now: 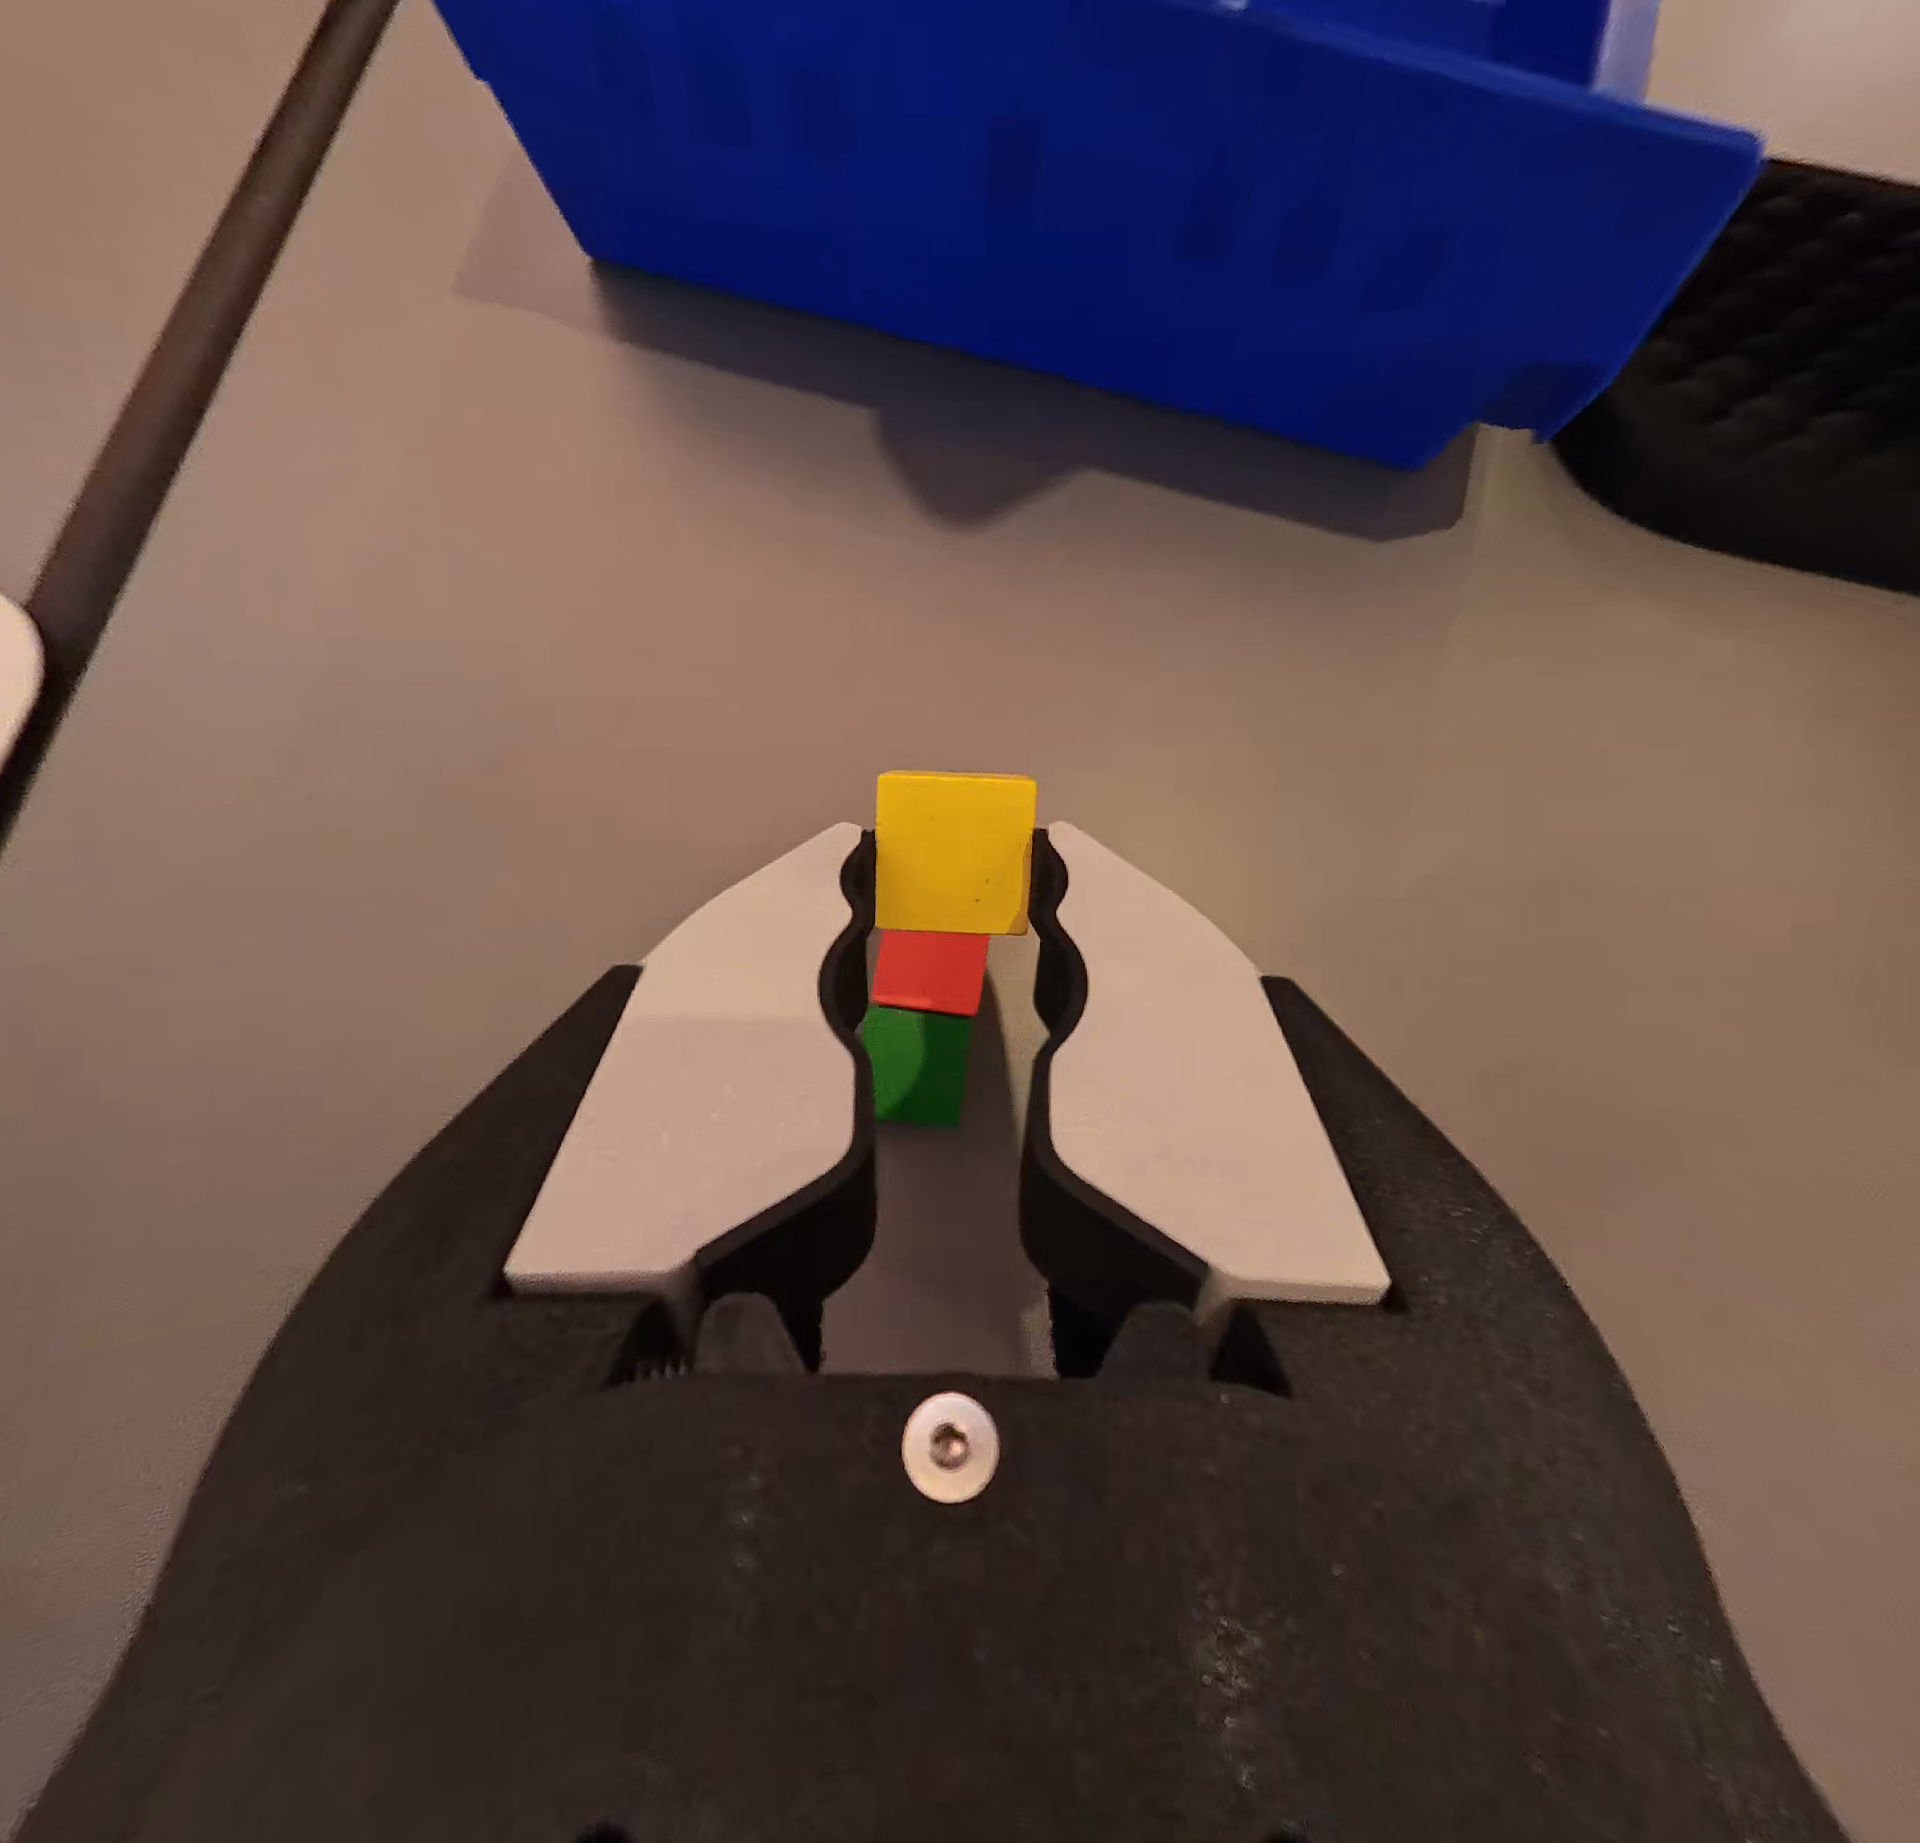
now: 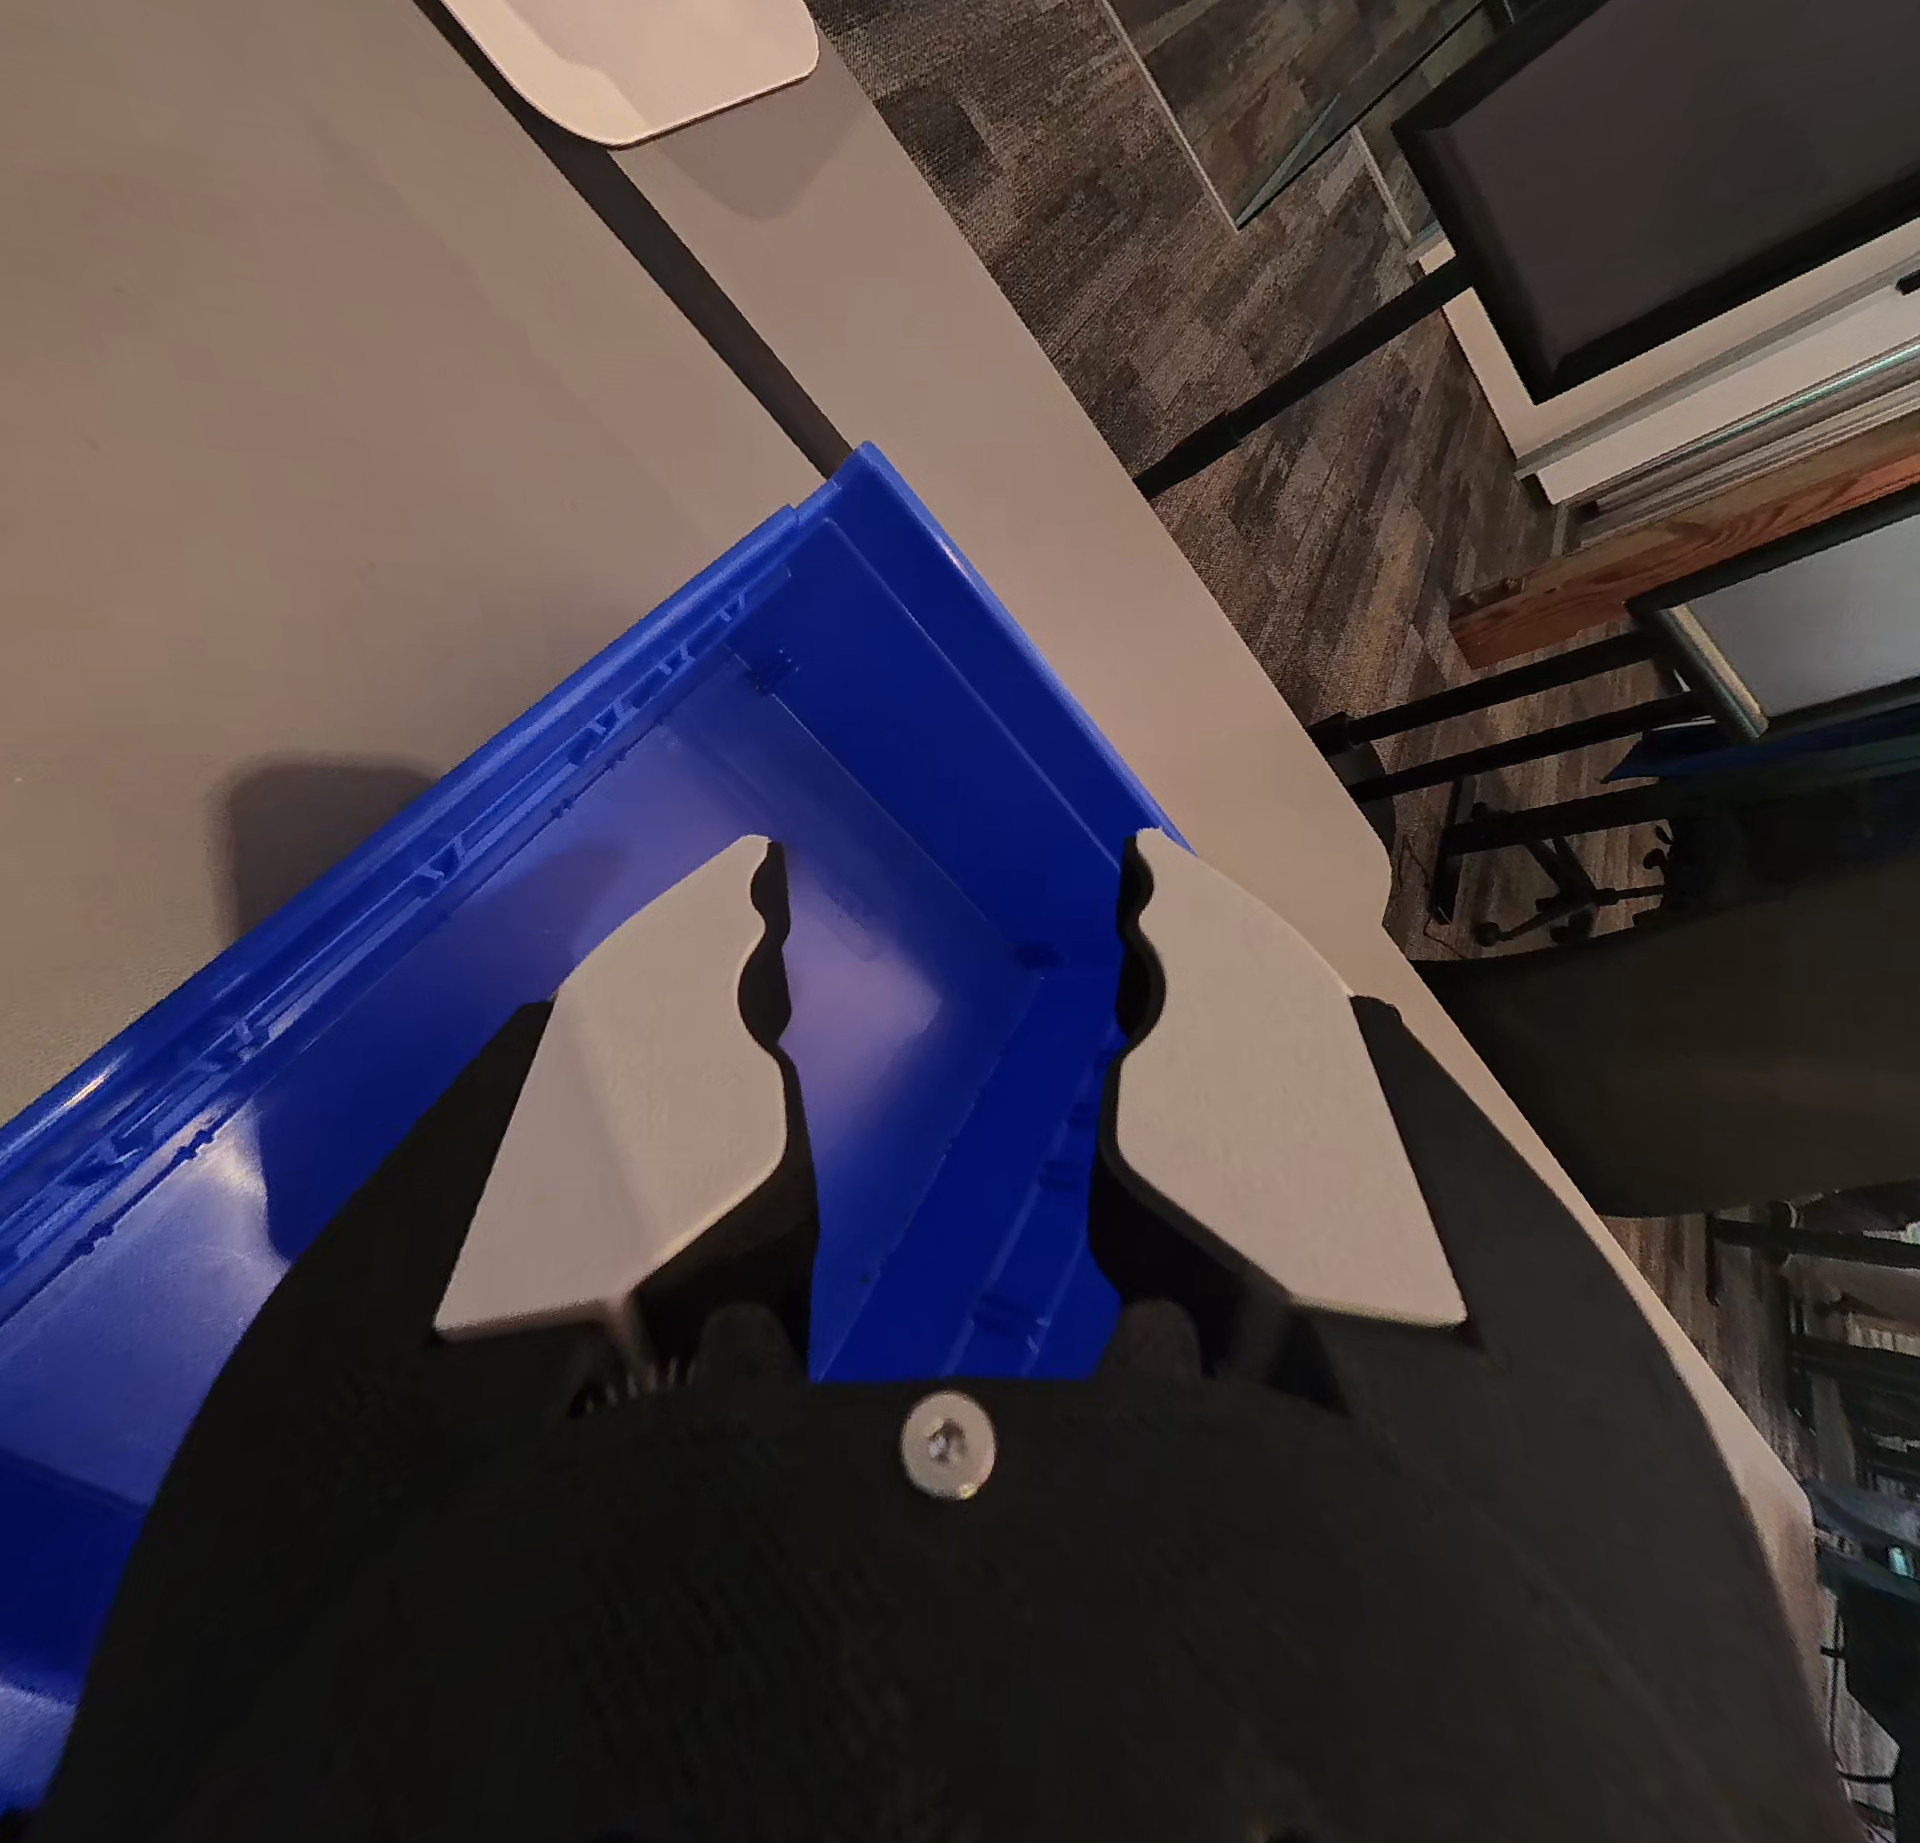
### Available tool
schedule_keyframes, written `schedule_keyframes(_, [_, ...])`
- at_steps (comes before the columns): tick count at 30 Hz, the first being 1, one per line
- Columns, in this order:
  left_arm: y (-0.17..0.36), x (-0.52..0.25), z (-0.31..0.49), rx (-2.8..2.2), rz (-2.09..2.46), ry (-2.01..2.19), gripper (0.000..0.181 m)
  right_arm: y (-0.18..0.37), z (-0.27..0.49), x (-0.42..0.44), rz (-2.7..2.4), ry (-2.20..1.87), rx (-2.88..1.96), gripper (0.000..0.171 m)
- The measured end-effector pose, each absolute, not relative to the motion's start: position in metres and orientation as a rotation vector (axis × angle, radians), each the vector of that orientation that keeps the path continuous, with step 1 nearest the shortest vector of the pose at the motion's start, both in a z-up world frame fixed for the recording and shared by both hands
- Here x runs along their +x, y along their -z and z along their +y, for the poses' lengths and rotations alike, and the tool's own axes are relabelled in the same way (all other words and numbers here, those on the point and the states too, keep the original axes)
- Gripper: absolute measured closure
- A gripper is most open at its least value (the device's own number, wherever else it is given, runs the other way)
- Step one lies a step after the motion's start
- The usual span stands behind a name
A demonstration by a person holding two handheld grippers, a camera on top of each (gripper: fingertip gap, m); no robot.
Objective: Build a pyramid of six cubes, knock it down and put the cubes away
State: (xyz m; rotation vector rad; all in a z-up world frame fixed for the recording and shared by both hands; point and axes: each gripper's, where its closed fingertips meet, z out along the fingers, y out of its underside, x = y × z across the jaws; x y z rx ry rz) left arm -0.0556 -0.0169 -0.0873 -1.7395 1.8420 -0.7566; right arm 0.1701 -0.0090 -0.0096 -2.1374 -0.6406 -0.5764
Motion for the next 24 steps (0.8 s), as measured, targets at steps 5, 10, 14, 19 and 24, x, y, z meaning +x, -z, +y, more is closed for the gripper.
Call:
schedule_keyframes(5, [0.093,-0.055,-0.019,-1.705,1.935,0.707,0.153,0.013,-0.008,0.171,-0.648,0.58,-2.149,0.109])
schedule_keyframes(10, [0.106,-0.056,-0.015,-1.689,1.998,0.575,0.153,0.013,-0.008,0.172,-0.644,0.579,-2.151,0.109])
schedule_keyframes(14, [0.116,-0.057,-0.012,-1.704,2.026,0.519,0.153,0.013,-0.009,0.172,-0.645,0.578,-2.154,0.109])
schedule_keyframes(19, [0.121,-0.06,-0.011,-1.721,2.041,0.507,0.153,0.013,-0.008,0.171,-0.648,0.58,-2.152,0.109])
schedule_keyframes(24, [0.121,-0.061,-0.013,-1.717,2.065,0.505,0.153,0.014,-0.008,0.171,-0.652,0.58,-2.156,0.109])
